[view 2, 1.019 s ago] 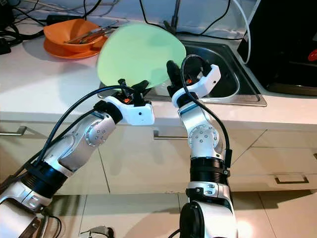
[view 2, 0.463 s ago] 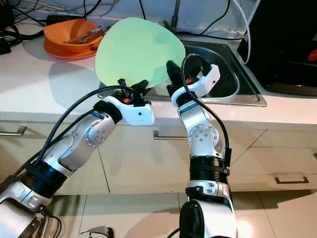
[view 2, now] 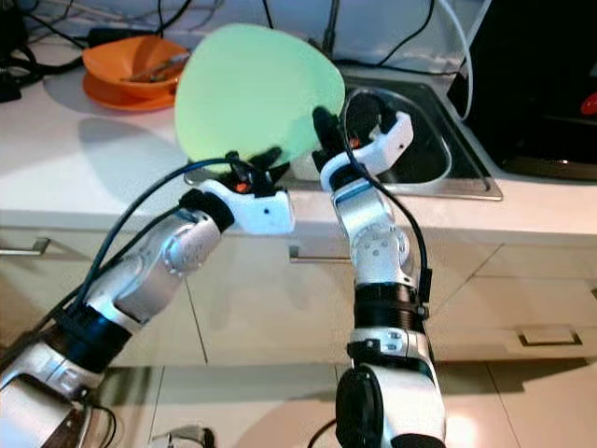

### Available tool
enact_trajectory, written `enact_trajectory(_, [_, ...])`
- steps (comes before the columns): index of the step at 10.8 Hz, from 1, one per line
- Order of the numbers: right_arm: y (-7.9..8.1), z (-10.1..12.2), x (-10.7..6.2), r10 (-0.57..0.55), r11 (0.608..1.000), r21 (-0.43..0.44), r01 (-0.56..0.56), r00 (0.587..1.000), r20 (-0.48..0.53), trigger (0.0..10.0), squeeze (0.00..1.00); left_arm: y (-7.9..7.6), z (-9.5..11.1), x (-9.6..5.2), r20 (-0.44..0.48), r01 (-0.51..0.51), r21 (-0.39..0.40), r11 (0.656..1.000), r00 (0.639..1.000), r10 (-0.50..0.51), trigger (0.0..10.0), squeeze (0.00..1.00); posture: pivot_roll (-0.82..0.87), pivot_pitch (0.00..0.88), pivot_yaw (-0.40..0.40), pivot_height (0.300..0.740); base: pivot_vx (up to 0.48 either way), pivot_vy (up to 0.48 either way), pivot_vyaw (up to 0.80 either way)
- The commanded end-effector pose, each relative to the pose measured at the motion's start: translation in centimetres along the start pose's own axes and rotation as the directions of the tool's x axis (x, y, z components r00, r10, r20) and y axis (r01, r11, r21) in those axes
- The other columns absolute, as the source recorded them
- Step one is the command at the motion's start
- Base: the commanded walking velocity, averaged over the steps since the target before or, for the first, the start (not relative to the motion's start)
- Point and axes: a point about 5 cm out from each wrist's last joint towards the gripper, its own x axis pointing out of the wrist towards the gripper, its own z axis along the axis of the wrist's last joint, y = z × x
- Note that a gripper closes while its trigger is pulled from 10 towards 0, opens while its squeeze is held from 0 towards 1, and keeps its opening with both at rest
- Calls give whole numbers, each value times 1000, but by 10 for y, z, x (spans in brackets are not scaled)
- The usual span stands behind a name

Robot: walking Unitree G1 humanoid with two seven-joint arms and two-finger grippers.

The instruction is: Kitchen organization

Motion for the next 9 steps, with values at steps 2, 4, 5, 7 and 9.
enact_trajectory(2, [-2, -4, 2, -23, 999, 34, 22, 1000, 10, 0, 0, 24, 6, 1, 39, -114, -6, 994, 993, 114, 10000, 1000, 137, 27, -78, 740, 0, 0, 0])
enact_trajectory(4, [-3, 0, 4, -35, 999, 35, 34, 999, 34, 0, 0, 24, 5, 1, 36, -121, 5, 993, 992, 121, 10000, 0, 136, 25, -77, 740, 0, 0, 0])
enact_trajectory(5, [-5, 9, 7, -57, 998, 34, 54, 996, 76, 0, 0, 25, 6, 1, 37, -127, 6, 992, 991, 126, 10000, 0, 136, 25, -77, 740, 0, 0, 0])
enact_trajectory(7, [-13, 39, 13, -140, 990, 59, 130, 966, 219, 0, 0, 22, 6, 0, 38, -124, -12, 992, 991, 125, 10000, 0, 136, 24, -78, 740, 0, 0, 0])
enact_trajectory(9, [-17, 63, 18, -193, 979, 3, 203, 924, 330, 0, 0, 15, -1, -4, -13, -129, -155, 980, 992, 128, 10000, 0, 144, 24, -81, 740, 0, 0, 0])
